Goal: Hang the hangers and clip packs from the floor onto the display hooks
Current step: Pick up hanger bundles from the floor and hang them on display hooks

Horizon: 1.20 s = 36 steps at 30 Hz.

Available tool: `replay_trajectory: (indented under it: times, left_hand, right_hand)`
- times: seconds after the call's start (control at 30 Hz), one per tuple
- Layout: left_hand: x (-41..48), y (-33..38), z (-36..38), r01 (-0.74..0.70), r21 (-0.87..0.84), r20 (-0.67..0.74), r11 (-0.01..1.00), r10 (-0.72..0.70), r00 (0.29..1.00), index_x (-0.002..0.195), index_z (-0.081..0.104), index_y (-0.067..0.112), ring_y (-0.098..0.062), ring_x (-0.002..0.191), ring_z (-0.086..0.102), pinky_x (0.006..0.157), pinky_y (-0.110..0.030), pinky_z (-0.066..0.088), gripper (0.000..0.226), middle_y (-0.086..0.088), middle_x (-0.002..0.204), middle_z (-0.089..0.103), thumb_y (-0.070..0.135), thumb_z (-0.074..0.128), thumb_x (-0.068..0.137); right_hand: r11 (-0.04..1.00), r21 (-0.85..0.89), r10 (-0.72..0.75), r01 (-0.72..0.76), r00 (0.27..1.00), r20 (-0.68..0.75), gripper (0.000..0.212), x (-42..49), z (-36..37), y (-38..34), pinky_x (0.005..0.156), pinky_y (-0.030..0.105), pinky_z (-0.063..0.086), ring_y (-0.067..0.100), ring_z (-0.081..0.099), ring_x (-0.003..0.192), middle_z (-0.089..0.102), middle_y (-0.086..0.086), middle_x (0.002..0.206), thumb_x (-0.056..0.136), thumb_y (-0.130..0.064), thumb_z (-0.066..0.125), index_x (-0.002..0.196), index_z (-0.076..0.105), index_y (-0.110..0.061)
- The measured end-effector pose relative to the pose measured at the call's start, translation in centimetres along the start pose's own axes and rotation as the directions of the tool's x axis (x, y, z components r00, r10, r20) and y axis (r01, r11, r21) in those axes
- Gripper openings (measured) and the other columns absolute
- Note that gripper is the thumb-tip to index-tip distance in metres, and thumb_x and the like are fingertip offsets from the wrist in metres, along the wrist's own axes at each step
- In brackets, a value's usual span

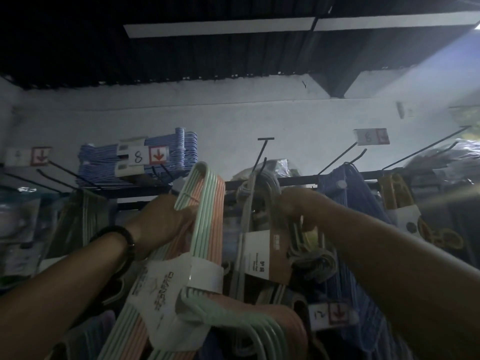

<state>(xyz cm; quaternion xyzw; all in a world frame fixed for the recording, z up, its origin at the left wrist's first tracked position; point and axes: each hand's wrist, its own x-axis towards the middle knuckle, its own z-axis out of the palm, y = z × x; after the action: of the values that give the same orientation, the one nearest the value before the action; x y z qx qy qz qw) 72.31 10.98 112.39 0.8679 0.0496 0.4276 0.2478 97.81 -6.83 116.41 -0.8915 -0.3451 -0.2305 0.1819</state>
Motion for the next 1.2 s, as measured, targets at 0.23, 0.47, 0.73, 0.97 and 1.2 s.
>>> replay_trajectory:
  times: [0.23, 0.47, 0.73, 0.97, 1.2]
  left_hand:
    - [-1.5, -2.5, 0.0, 0.137, 0.016, -0.163, 0.990, -0.132, 0.978, 0.084, 0.070, 0.010, -0.013, 0.044, 0.068, 0.040, -0.017, 0.048, 0.032, -0.002, 0.060, 0.072, 0.028, 0.056, 0.106]
    - [-2.6, -5.5, -3.0, 0.179, -0.001, -0.188, 0.984, -0.176, 0.966, 0.100, 0.070, 0.007, -0.028, 0.058, 0.073, 0.054, -0.036, 0.061, 0.035, -0.013, 0.085, 0.076, 0.033, 0.049, 0.109]
    - [-2.5, -7.7, -5.9, 0.172, -0.072, -0.262, 0.982, -0.185, 0.947, 0.094, 0.072, 0.001, -0.042, 0.075, 0.075, 0.074, -0.051, 0.064, 0.041, -0.020, 0.086, 0.076, 0.033, 0.051, 0.108]
    - [-6.8, -9.0, -3.9, -0.251, 0.105, -0.296, 0.962, 0.271, 0.916, 0.129, 0.057, 0.028, 0.000, 0.105, 0.067, 0.082, -0.015, 0.057, 0.037, 0.015, 0.116, 0.068, 0.051, 0.038, 0.106]
    - [-7.8, -10.7, -5.2, -0.287, 0.370, -0.200, 0.883, 0.378, 0.904, 0.164, -0.005, 0.044, -0.001, 0.158, 0.002, 0.127, -0.040, 0.022, 0.072, 0.032, 0.165, -0.024, 0.065, 0.030, 0.104]
  right_hand:
    - [0.961, 0.210, -0.139, 0.181, 0.970, -0.198, 0.053, -3.8, -4.5, -5.2, 0.053, 0.034, 0.057, 0.024, 0.074, 0.055, 0.074, 0.012, 0.078, 0.106, -0.051, 0.041, 0.097, 0.066, -0.006]
    - [0.807, 0.563, -0.331, 0.181, 0.927, 0.176, 0.069, -8.5, 0.4, -16.3, 0.060, 0.050, 0.064, 0.038, 0.078, 0.067, 0.077, 0.018, 0.093, 0.076, -0.073, 0.064, 0.113, 0.066, -0.014]
    - [0.878, 0.210, -0.413, 0.430, 0.903, -0.121, 0.024, -8.7, 4.1, -23.4, 0.068, 0.026, 0.044, 0.025, 0.068, 0.093, 0.065, 0.005, 0.095, 0.102, -0.025, 0.055, 0.095, 0.064, -0.004]
    - [0.921, 0.032, -0.382, 0.389, 0.915, -0.127, 0.022, -7.0, 1.3, -25.2, 0.079, 0.036, 0.053, 0.032, 0.067, 0.106, 0.067, 0.009, 0.098, 0.103, -0.018, 0.053, 0.108, 0.072, -0.007]
    - [0.930, 0.022, -0.340, 0.366, 0.883, -0.323, 0.032, -6.0, 0.2, -26.0, 0.066, 0.037, 0.043, 0.021, 0.051, 0.072, 0.051, 0.005, 0.079, 0.097, -0.017, 0.058, 0.070, 0.042, -0.017]
